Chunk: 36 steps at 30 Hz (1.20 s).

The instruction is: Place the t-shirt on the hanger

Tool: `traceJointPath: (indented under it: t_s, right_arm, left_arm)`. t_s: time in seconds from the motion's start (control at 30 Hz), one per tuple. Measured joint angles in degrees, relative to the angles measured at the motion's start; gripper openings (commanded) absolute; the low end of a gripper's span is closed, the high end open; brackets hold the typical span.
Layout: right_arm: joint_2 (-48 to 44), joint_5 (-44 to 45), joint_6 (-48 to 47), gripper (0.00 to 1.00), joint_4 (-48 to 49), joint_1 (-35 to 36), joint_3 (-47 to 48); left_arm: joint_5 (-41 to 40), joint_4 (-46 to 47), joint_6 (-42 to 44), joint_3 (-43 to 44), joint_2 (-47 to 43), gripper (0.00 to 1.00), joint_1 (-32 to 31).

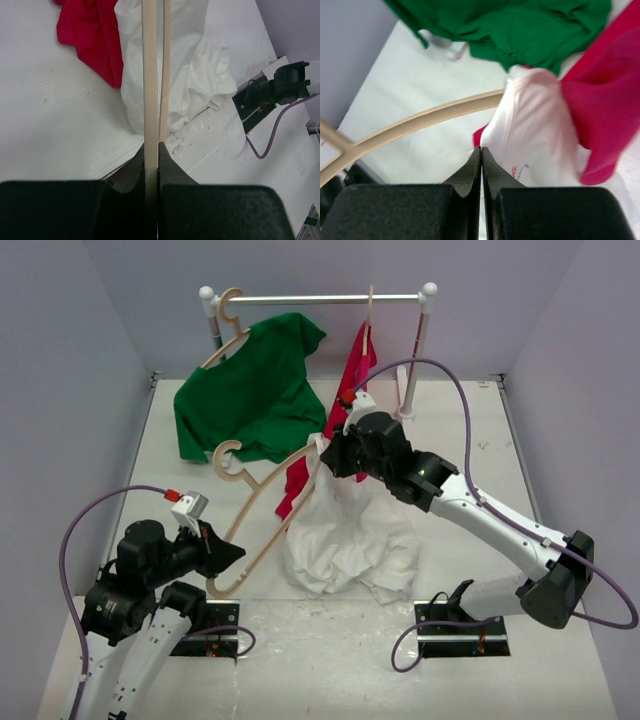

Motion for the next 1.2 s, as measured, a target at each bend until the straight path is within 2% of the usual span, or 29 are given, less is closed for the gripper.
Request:
traceJointPath:
  t_s: [0.2, 0.57, 0.7, 0.83, 1.07, 1.2]
  right_arm:
    - [0.08, -1.92, 0.31, 0.00, 1.33, 6.35, 1.05]
    - [7.03, -1.62, 0.22, 0.00, -0.09, 11.42, 16.81]
    - [5.44, -3.08, 0.24, 0.00, 1.00, 17.02, 17.42]
    - [3.85, -8.10, 0.24, 0.00, 1.85, 21.41, 17.65]
    - [-1.34, -9.61, 0.30, 0.00, 1.36, 23.09, 17.14]
    - [-6.68, -11.74, 0.53, 0.00, 1.34, 24.50, 15.23]
  left_arm:
    - [1.39, 3.78, -1.27, 0.76, 1.27, 0.00, 0.00]
    - [4.47, 11.66, -5.33, 1.02, -3.16, 0.00, 0.00]
    - [3.40, 15.36, -6.47, 1.02, -6.38, 0.00, 0.00]
    - [4.20, 19.38, -6.54, 1.02, -7.09, 0.00, 0.00]
    - [10.15, 24.30, -6.27, 1.67, -6.68, 0.00, 0.00]
    - [14.57, 31.18, -6.93, -0.95, -6.52, 0.00, 0.02]
